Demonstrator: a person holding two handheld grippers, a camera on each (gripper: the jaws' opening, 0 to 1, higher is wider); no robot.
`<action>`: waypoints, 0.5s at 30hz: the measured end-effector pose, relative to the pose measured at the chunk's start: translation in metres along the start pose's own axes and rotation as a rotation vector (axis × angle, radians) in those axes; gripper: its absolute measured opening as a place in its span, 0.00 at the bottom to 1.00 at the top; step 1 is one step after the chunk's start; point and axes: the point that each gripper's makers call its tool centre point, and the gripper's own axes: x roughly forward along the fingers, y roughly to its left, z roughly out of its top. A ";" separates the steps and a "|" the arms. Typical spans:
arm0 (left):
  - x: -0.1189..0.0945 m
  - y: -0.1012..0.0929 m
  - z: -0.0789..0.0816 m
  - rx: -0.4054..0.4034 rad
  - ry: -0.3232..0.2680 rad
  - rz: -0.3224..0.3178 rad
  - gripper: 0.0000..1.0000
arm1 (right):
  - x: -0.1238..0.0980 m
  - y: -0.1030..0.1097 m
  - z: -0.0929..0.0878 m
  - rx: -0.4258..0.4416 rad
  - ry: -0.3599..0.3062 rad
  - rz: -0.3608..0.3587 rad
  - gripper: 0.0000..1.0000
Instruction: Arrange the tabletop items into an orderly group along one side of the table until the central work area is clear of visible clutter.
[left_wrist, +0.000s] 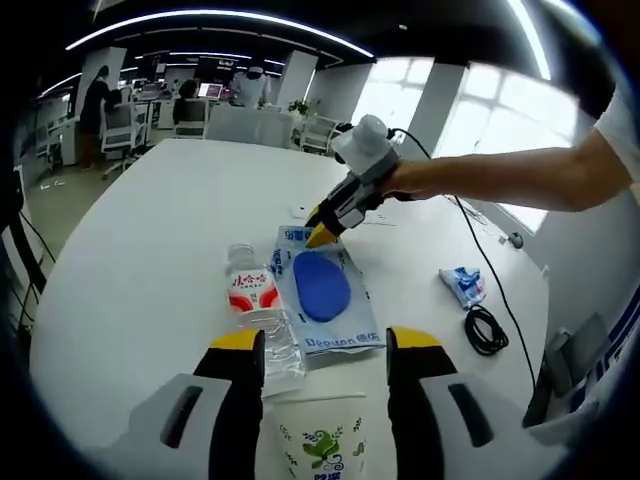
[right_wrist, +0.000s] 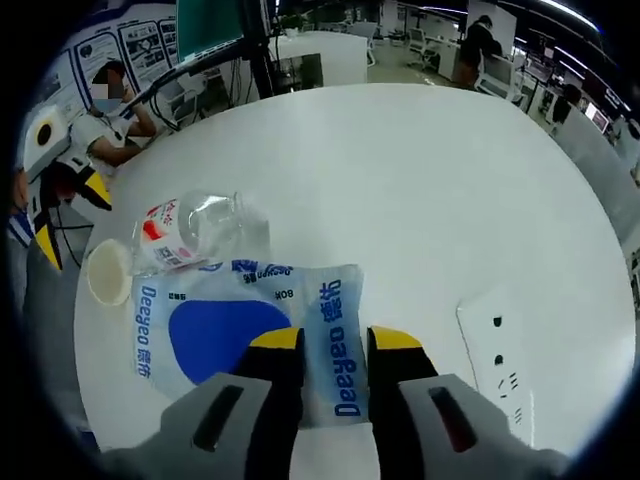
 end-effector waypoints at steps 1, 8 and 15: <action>0.000 0.000 0.000 -0.001 -0.001 -0.001 0.48 | 0.000 -0.001 0.000 -0.009 0.003 -0.004 0.19; 0.003 -0.003 -0.002 0.000 0.006 -0.004 0.47 | -0.002 -0.005 -0.001 -0.040 0.004 0.007 0.05; 0.004 -0.005 -0.001 0.006 0.007 -0.008 0.46 | -0.005 0.001 -0.004 -0.078 0.016 0.027 0.00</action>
